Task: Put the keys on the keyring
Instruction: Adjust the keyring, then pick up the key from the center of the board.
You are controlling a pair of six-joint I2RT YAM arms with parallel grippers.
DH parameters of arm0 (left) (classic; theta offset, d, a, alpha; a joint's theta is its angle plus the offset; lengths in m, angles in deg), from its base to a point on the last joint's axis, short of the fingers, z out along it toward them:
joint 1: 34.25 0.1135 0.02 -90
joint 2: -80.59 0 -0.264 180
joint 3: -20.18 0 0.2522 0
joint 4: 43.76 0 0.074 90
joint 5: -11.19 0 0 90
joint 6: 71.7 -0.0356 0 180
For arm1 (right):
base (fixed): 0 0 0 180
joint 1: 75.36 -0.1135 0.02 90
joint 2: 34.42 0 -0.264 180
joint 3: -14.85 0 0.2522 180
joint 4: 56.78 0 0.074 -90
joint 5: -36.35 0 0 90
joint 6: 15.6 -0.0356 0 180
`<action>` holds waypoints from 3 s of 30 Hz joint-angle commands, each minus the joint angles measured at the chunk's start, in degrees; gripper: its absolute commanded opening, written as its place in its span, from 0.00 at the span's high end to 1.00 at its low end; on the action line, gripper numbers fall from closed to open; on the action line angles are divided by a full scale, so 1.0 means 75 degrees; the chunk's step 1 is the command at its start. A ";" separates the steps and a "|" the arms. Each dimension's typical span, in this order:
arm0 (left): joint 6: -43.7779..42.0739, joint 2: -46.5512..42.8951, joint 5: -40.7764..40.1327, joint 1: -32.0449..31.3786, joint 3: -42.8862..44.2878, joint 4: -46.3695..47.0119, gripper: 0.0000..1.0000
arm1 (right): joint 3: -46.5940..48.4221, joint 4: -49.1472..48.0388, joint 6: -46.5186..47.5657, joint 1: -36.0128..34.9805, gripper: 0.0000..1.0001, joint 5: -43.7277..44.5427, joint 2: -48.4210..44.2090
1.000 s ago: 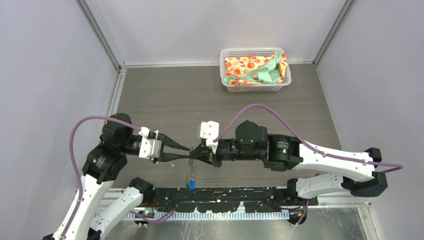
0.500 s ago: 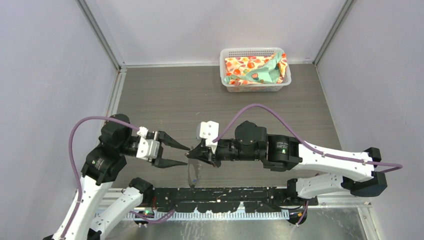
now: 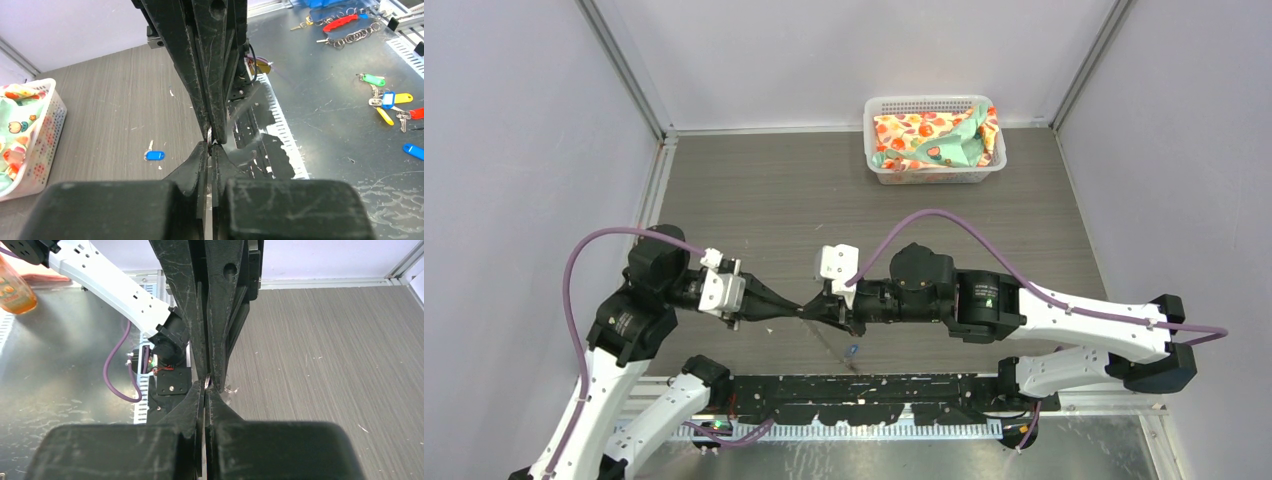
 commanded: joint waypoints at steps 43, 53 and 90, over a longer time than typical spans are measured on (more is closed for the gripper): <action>-0.2752 -0.1099 0.0329 -0.0026 -0.0515 0.0266 1.00 | -0.1692 0.1199 -0.2117 0.2087 0.39 0.3680 -0.1473; -0.3298 -0.1627 0.0154 -0.0026 -0.0879 0.0164 1.00 | -0.4130 0.0556 -0.4252 0.3007 0.38 0.3258 -0.1456; -0.4005 -0.1819 0.0075 -0.0026 -0.1169 0.1284 1.00 | -0.5440 -0.0263 -0.6717 0.3899 0.33 0.2683 -0.0735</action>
